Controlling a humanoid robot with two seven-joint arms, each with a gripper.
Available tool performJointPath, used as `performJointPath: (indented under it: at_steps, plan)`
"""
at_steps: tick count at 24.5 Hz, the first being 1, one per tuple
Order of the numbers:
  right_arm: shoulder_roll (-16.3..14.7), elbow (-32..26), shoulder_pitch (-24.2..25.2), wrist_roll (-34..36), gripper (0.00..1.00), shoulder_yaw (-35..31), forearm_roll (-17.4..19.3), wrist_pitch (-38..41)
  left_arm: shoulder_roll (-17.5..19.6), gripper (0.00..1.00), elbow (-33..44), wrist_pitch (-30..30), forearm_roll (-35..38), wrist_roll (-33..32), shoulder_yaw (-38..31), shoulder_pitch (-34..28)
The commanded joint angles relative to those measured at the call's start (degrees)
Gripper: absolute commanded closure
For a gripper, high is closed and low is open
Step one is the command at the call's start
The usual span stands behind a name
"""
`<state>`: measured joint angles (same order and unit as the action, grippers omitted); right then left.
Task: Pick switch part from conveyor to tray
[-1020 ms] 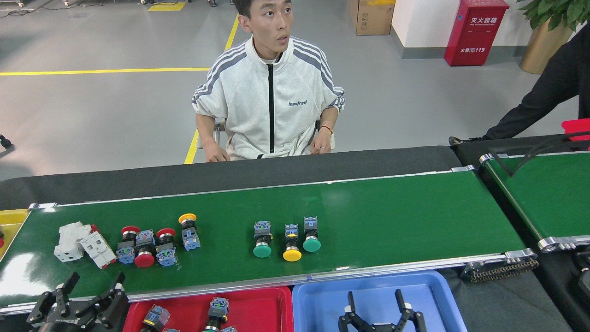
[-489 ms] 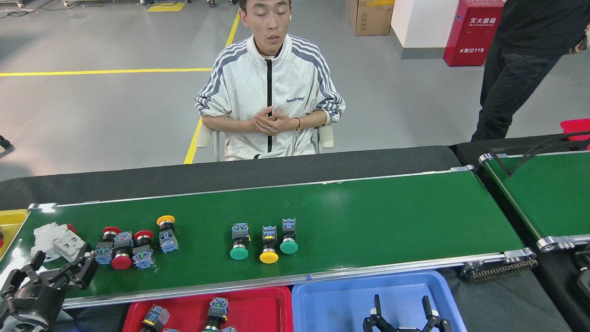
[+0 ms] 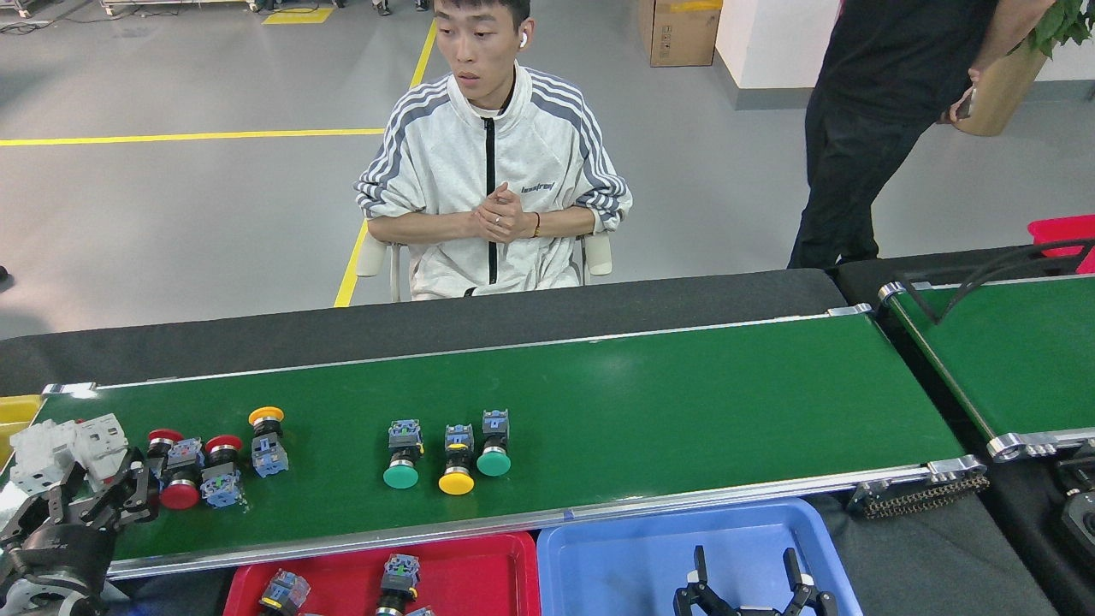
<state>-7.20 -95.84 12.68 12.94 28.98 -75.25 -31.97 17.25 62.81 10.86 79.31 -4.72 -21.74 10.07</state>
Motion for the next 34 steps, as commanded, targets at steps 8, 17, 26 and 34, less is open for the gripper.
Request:
performJointPath:
  at_steps: [8, 17, 26, 34]
  plan:
    - [0.0, -0.8, -0.8, -0.1, 0.02, -0.2, 0.0, -0.1, 0.1, 0.93, -0.8, 0.7, -0.6, 0.2, 0.0, 0.7]
    - [-0.1, -0.8, -0.8, -0.1, 0.02, -0.3, 0.0, -0.1, -0.5, 0.95, 17.9, 15.6, -10.1, -0.1, 0.2, -5.5]
    - [-1.9, -1.4, -1.0, -0.2, 0.02, -3.6, 0.1, 0.5, -7.9, 0.95, 39.0, 26.1, -10.1, -0.6, 22.9, -20.5]
    - [-7.5, -3.3, -0.7, -0.1, 0.02, -12.5, 7.9, 13.6, -15.1, 0.93, 38.9, 24.2, -1.6, -0.7, 38.5, -20.9]
